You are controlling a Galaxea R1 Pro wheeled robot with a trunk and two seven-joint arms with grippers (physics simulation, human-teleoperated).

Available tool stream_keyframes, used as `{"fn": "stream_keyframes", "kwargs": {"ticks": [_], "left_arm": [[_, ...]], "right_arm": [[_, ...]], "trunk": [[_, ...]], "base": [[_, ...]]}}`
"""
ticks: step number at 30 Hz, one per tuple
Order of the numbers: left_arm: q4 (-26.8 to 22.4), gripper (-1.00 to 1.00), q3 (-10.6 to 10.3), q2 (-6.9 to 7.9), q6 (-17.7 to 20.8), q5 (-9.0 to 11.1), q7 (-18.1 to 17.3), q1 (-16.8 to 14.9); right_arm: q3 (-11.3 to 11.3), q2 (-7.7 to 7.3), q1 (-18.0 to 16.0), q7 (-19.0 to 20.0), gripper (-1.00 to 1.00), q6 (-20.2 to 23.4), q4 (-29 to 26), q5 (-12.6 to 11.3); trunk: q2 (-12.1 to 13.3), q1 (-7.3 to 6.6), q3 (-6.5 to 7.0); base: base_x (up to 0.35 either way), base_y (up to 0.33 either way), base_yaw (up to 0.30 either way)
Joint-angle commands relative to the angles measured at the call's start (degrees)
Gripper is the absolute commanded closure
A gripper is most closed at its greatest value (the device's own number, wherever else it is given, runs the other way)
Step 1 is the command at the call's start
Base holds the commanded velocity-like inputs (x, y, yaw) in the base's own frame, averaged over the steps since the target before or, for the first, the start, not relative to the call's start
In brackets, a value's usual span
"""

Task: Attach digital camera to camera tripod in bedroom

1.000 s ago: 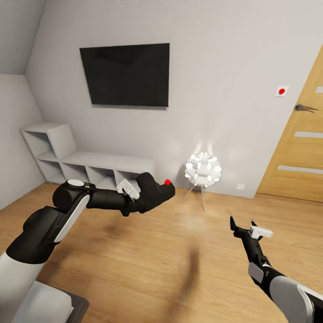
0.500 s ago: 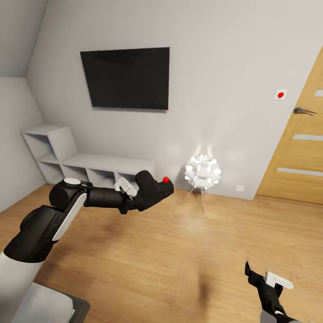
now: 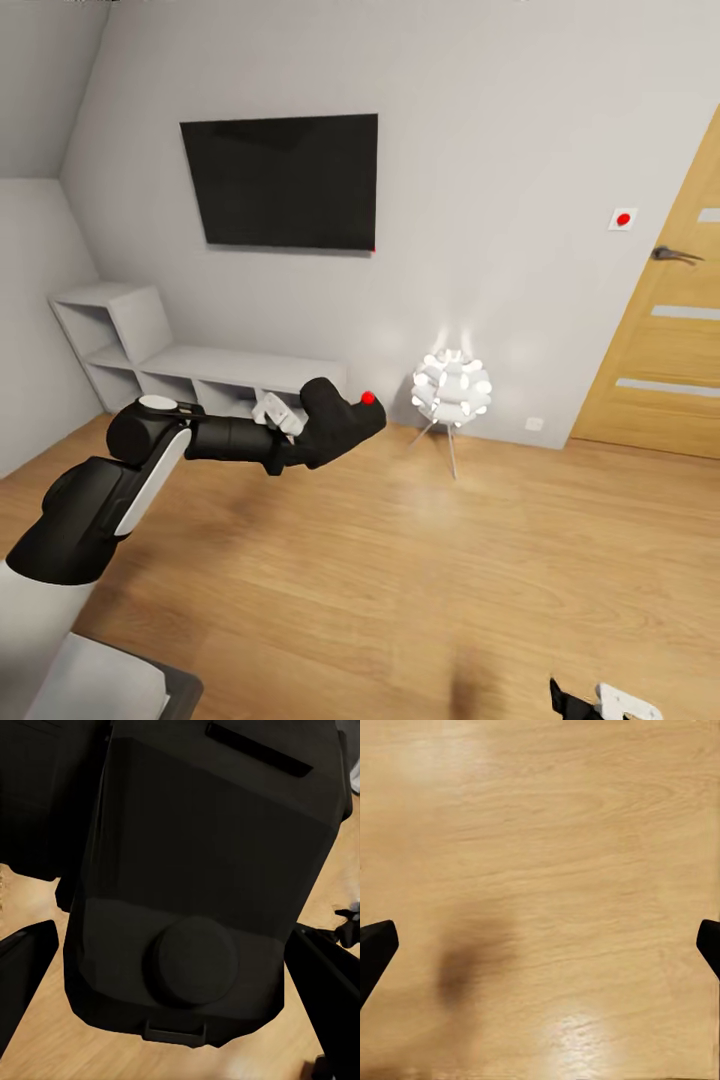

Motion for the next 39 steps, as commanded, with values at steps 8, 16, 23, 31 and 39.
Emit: {"fn": "stream_keyframes", "kwargs": {"ticks": [8, 16, 23, 31, 39], "left_arm": [[-0.01, 1.0, 2.34, -0.02, 0.43, 0.34, -0.01, -0.04], [0.05, 1.0, 3.26, 0.03, 0.44, 0.35, -0.01, 0.0], [0.02, 1.0, 3.67, 0.02, 0.44, 0.35, -0.01, -0.02], [-0.05, 1.0, 3.77, -0.11, 0.44, 0.35, 0.04, -0.03], [-0.11, 1.0, 3.77, -0.12, 0.46, 0.35, 0.07, -0.03]], "right_arm": [[2.06, 0.3, 2.08, 0.49, -1.0, 0.51, 0.26, 4.22], [2.55, 3.33, 4.26, 0.44, -1.0, 1.24, 0.26, 4.56], [7.16, 4.63, 5.54, 0.44, -1.0, 1.43, 0.26, 7.54], [10.51, 4.92, 5.85, 0.39, -1.0, 1.57, 0.26, 10.62], [10.92, 5.68, 5.89, 0.52, -1.0, 3.48, 0.26, 11.04]], "trunk": [[3.19, -1.77, 1.39], [6.4, -3.52, 2.82], [9.21, -5.06, 4.08], [12.42, -6.82, 5.52], [15.62, -8.57, 6.99]], "base": [[0.0, 0.0, 0.0], [0.0, 0.0, 0.0], [0.0, 0.0, 0.0], [0.0, 0.0, 0.0], [0.0, 0.0, 0.0]]}}
